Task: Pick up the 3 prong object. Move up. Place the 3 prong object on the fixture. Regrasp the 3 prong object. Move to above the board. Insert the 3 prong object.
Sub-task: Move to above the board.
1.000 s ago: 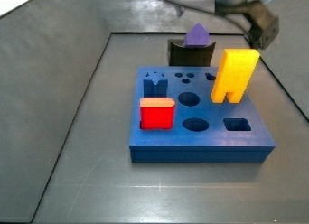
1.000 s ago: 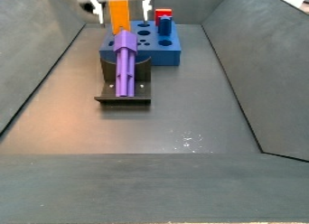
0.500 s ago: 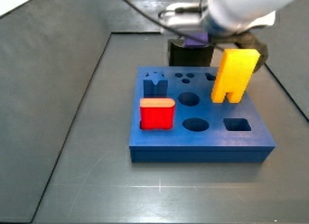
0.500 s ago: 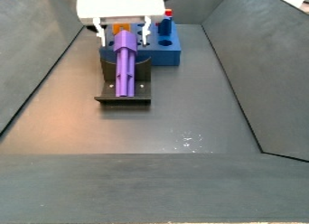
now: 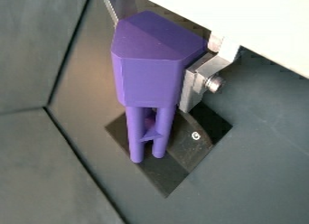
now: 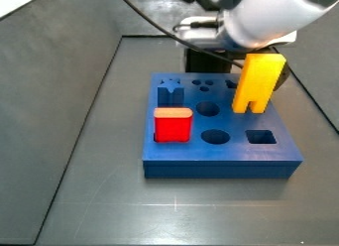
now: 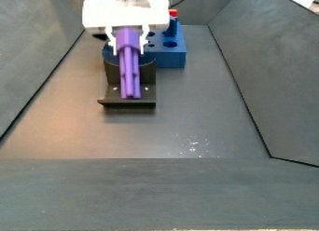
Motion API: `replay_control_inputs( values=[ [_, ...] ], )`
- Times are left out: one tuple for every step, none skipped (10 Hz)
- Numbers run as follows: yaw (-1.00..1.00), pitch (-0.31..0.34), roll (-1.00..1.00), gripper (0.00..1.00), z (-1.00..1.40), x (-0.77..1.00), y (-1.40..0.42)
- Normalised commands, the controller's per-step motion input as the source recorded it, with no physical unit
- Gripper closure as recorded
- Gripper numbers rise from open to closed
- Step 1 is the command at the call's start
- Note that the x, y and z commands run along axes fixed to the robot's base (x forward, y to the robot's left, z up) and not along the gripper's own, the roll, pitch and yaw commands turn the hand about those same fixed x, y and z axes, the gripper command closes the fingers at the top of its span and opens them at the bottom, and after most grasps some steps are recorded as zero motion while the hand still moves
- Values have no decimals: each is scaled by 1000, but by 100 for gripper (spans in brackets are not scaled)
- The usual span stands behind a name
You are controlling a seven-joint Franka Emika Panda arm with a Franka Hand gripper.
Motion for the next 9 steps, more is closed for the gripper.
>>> replay_control_inputs(
  values=[
    [-124,274,53,100,1000,11,-233],
    [-68,285,31,100,1000,11,-222],
    [33,297,-4,100,1000,11,-208],
    [94,294,-23,100,1000,16,-195],
    [143,279,-30,100,1000,24,-185],
    [183,253,-27,100,1000,31,-174],
    [217,204,-21,100,1000,42,-165],
    [231,160,-15,100,1000,45,-156],
    [233,116,-13,100,823,41,-110]
  ],
)
